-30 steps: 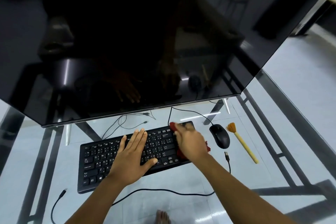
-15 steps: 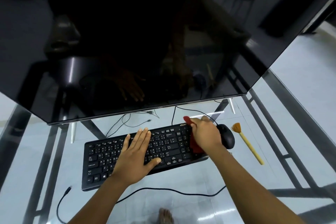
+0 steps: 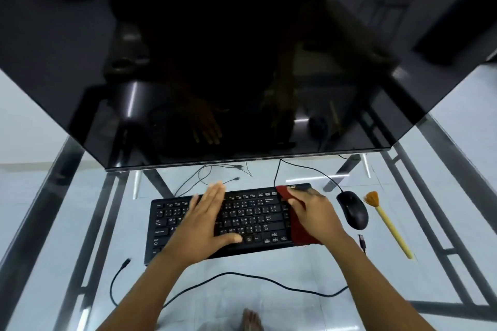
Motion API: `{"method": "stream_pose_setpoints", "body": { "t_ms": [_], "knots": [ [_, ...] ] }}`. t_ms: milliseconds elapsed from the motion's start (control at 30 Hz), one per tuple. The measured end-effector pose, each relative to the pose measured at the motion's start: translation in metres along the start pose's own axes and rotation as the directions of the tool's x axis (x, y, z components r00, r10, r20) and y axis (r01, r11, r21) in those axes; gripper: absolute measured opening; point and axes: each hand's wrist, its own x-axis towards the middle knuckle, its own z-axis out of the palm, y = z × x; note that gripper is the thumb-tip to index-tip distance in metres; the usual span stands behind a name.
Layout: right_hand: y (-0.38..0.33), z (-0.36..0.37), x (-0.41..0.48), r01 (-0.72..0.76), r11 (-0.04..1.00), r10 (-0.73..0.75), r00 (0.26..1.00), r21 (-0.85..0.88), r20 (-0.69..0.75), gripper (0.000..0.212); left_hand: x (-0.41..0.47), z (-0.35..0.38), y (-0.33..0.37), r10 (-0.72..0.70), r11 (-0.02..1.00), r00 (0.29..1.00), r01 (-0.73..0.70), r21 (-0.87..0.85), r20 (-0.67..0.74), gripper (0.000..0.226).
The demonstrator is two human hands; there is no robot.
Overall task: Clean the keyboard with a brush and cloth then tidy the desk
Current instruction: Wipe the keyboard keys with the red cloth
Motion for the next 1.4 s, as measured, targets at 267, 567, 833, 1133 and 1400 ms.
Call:
{"method": "stream_pose_setpoints", "body": {
  "t_ms": [267, 567, 833, 1133, 1400],
  "knots": [
    [-0.041, 0.012, -0.033, 0.213, 0.977, -0.209, 0.973, -0.028, 0.098, 0.034, -0.07, -0.009, -0.064, -0.244, 0.968, 0.966, 0.238, -0.082, -0.089, 0.128],
    [-0.089, 0.025, -0.006, 0.156, 0.969, -0.145, 0.987, -0.192, 0.072, 0.037, -0.075, -0.007, -0.065, -0.23, 0.963, 0.964, 0.206, -0.175, -0.132, 0.125],
    [-0.101, 0.035, 0.007, 0.155, 0.976, -0.15, 0.988, -0.155, 0.046, 0.037, -0.075, -0.007, -0.066, -0.228, 0.965, 0.966, 0.208, -0.158, -0.121, 0.124],
    [-0.127, 0.046, 0.009, 0.312, 0.935, -0.288, 0.945, -0.169, 0.154, 0.039, -0.081, -0.015, -0.075, -0.294, 0.939, 0.949, 0.264, -0.222, -0.115, 0.135],
    [-0.166, 0.073, -0.013, 0.615, 0.78, -0.545, 0.758, -0.114, 0.358, 0.04, -0.082, -0.014, -0.087, -0.253, 0.952, 0.966, 0.237, -0.194, -0.061, 0.134]
  ]
}}
